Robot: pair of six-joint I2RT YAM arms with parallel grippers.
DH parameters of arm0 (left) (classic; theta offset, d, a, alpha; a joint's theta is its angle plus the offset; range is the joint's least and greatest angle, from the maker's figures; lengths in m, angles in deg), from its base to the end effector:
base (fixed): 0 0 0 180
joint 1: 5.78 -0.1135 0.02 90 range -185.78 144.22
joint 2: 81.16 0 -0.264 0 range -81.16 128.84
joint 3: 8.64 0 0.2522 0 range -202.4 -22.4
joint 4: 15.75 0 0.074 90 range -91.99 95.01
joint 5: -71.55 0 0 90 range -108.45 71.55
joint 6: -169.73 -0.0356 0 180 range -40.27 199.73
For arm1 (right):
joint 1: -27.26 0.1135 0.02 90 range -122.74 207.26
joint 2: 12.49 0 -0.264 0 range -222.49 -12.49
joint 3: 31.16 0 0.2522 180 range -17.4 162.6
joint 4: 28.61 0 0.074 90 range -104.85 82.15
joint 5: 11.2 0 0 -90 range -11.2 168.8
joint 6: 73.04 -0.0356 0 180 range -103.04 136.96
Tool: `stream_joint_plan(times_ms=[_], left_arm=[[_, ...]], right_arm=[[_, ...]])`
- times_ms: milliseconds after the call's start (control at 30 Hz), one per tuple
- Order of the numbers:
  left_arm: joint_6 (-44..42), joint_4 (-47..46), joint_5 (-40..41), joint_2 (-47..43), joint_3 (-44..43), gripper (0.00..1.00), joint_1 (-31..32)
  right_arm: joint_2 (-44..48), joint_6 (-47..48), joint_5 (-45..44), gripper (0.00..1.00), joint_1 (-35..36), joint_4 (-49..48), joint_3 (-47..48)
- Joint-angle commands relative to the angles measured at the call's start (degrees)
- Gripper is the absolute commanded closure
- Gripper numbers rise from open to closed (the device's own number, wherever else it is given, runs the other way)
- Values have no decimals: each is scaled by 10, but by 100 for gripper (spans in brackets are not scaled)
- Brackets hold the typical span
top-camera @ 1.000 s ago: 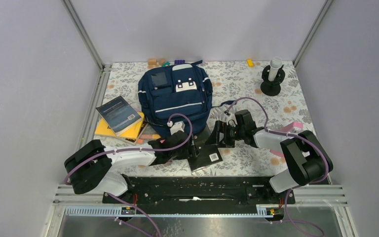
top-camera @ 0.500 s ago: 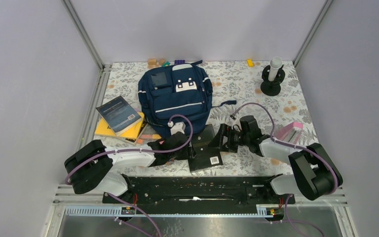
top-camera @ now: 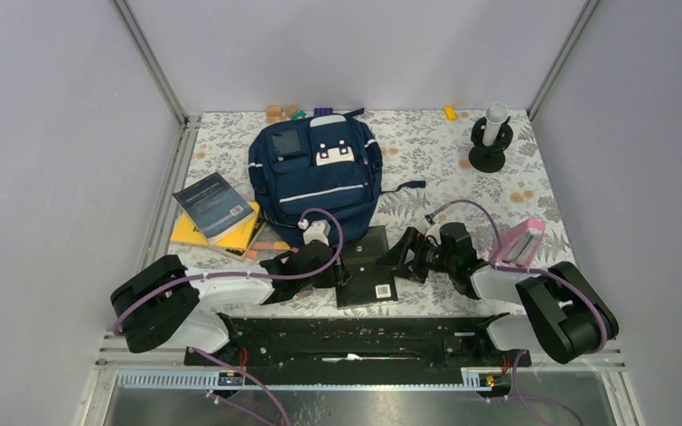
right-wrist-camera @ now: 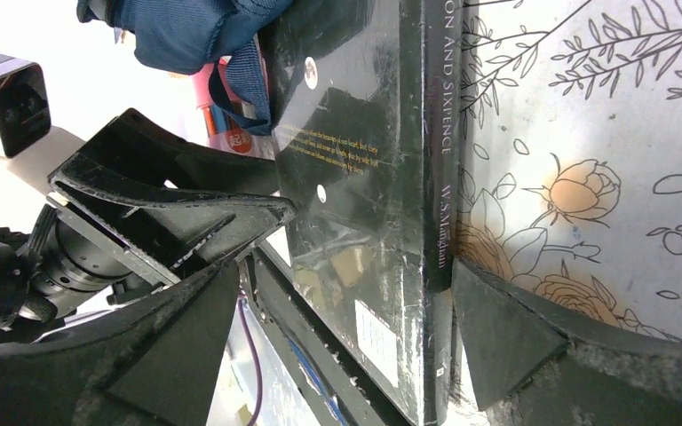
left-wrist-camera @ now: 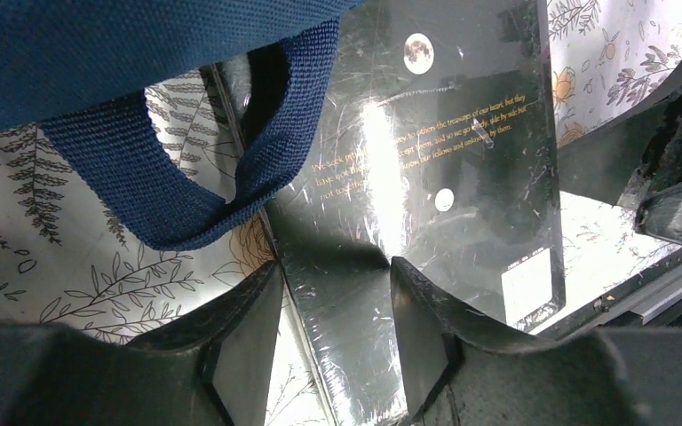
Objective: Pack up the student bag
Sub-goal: Pick up the book from the center of the board.
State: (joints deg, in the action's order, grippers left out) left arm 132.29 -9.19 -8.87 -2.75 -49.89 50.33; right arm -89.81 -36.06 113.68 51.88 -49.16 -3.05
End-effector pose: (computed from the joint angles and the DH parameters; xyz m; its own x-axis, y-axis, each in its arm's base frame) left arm 0.1425 -0.2016 0.1444 -0.8309 -0.1671 -0.5307 0.1509 0.8505 -0.5039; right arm 0.1891 0.1091 0.1306 -0.8997 0.3086 -0.3087 -0.1317 0.4825 0.8660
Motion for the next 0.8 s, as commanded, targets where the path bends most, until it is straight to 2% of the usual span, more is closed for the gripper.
stream_joint_plan(times_ms=[0, 167, 333, 467, 600, 767], left_arm=[[26, -119, -93, 6, 0, 54, 18], [23, -126, -93, -11, 1, 55, 20], [14, -127, -89, -29, 2, 55, 20], [7, -137, -93, -31, 6, 55, 21], [1, -145, -106, -31, 9, 55, 22], [-6, -148, -112, -41, 9, 55, 23]], right_arm=[[59, -66, 99, 7, 36, -88, 22], [117, -53, 88, 7, 37, -35, 33], [120, -20, 73, 7, 38, 22, 36], [85, -30, 76, 10, 49, -31, 21], [70, -73, 70, 20, 67, -118, 10], [112, -62, 42, 26, 78, -87, 32]])
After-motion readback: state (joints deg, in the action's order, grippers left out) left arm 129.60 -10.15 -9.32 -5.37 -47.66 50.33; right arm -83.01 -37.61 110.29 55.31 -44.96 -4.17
